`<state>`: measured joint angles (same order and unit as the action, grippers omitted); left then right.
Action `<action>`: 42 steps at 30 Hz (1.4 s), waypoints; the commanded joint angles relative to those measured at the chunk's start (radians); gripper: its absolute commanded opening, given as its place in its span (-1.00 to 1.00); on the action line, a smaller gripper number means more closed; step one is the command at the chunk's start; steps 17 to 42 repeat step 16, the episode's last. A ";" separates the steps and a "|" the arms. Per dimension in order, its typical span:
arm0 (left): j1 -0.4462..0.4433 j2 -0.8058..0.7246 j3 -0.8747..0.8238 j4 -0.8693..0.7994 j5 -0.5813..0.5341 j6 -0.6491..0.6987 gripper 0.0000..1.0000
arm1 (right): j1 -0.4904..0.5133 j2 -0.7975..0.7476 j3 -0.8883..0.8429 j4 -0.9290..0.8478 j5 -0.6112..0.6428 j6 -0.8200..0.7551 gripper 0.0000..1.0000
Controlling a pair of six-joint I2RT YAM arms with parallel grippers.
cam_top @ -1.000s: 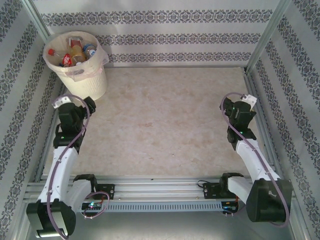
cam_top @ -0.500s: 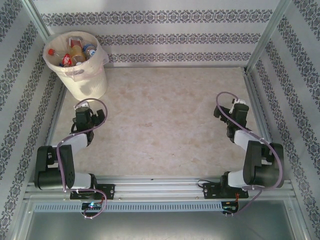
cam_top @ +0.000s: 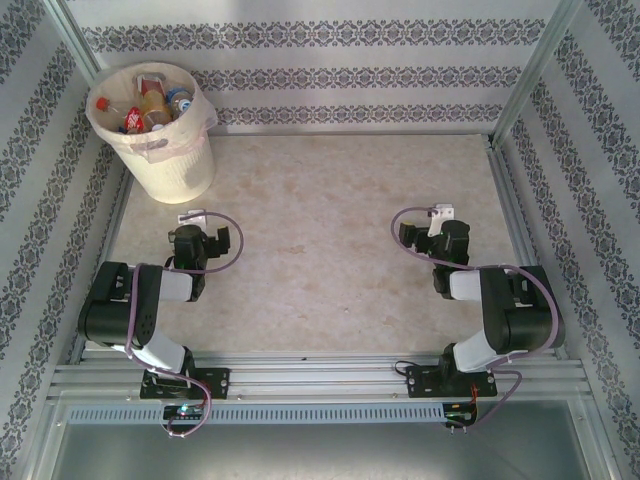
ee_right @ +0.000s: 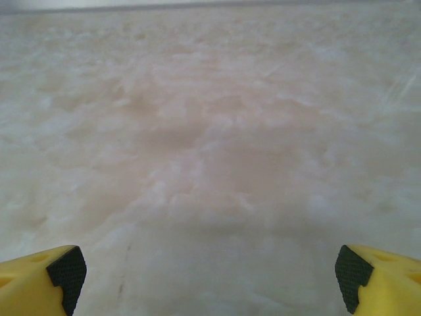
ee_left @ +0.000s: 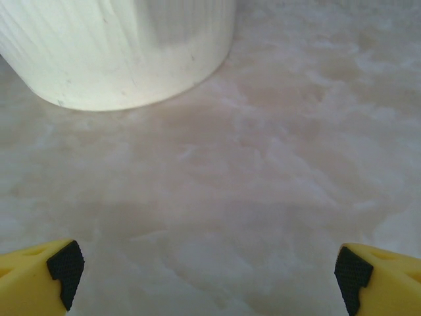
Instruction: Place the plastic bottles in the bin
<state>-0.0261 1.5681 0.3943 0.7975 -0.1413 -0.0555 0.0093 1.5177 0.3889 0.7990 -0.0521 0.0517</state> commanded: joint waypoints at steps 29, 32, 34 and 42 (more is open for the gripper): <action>-0.001 -0.008 0.000 0.069 -0.047 0.005 0.99 | 0.002 -0.008 0.005 0.075 0.064 -0.028 0.96; -0.001 -0.008 0.000 0.069 -0.047 0.005 0.99 | 0.002 -0.008 0.005 0.075 0.064 -0.028 0.96; -0.001 -0.008 0.000 0.069 -0.047 0.005 0.99 | 0.002 -0.008 0.005 0.075 0.064 -0.028 0.96; -0.001 -0.008 0.000 0.069 -0.047 0.005 0.99 | 0.002 -0.008 0.005 0.075 0.064 -0.028 0.96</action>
